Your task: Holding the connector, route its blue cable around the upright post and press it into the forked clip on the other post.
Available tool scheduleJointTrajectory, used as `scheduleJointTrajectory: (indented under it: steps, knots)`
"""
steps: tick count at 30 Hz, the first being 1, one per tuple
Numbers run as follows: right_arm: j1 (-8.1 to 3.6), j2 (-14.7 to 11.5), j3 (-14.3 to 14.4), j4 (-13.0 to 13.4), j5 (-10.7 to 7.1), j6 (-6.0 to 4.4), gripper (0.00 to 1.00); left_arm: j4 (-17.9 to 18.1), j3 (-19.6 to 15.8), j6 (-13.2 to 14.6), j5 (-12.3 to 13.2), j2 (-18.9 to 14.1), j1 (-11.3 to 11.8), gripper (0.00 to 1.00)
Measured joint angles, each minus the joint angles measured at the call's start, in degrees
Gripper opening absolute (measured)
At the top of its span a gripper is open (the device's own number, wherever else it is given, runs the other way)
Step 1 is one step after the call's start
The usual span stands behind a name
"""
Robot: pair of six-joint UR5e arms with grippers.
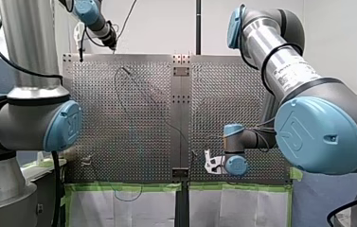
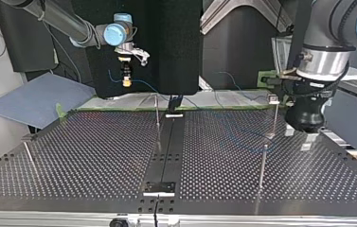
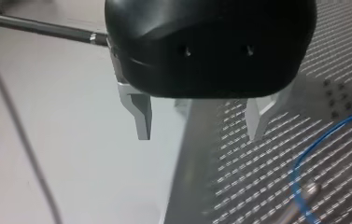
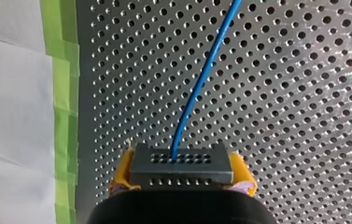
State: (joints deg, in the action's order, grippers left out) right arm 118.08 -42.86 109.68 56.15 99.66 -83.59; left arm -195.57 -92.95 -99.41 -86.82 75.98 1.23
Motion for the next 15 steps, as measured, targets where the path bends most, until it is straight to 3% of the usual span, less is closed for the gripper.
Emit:
scheduleJointTrajectory:
  steps: [15]
  knots:
    - [0.04,-0.01,-0.42,-0.53,-0.22,-0.01,0.0,-9.26,0.08,0.01,-4.8,0.31,-2.23,1.0]
